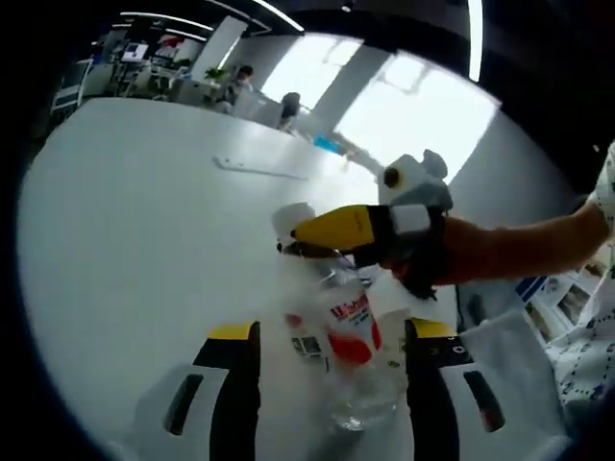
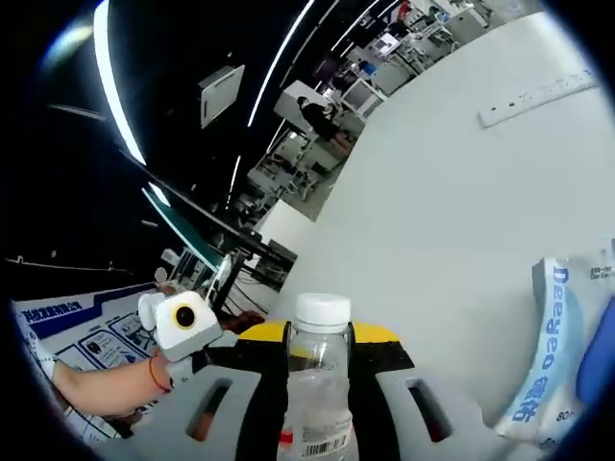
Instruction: Arrange the tabletop items into an orderly group along one side of the table until the central work area is clear of visible clutter.
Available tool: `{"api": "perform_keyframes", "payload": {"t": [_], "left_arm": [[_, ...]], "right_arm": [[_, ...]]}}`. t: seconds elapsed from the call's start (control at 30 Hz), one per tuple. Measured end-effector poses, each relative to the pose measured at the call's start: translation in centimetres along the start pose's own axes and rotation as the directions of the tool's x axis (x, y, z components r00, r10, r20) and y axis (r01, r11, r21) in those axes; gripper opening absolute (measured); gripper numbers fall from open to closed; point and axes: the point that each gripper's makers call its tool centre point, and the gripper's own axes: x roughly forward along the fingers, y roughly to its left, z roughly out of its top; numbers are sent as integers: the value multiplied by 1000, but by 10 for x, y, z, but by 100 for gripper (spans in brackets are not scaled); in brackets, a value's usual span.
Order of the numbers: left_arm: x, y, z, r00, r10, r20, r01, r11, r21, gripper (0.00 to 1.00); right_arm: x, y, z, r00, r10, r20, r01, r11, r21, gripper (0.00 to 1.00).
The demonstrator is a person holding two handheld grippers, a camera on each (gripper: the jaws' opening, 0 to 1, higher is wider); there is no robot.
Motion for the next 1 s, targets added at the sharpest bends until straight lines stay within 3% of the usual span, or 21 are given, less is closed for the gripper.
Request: {"api": "perform_keyframes", "payload": {"t": [0.47, 0.8, 1.0], "left_arm": [[16, -9, -7, 992, -122, -38, 121, 992, -24, 54], [15, -19, -10, 985, -170, -37, 170, 985, 5, 41], [13, -18, -9, 987, -157, -26, 158, 987, 23, 40]], "right_arm": [[-5, 26, -5, 999, 44, -18, -46, 989, -138, 19], [-6, 38, -9, 998, 48, -35, -54, 975, -214, 19], [-7, 43, -9, 998, 52, -37, -60, 967, -247, 19]]}}
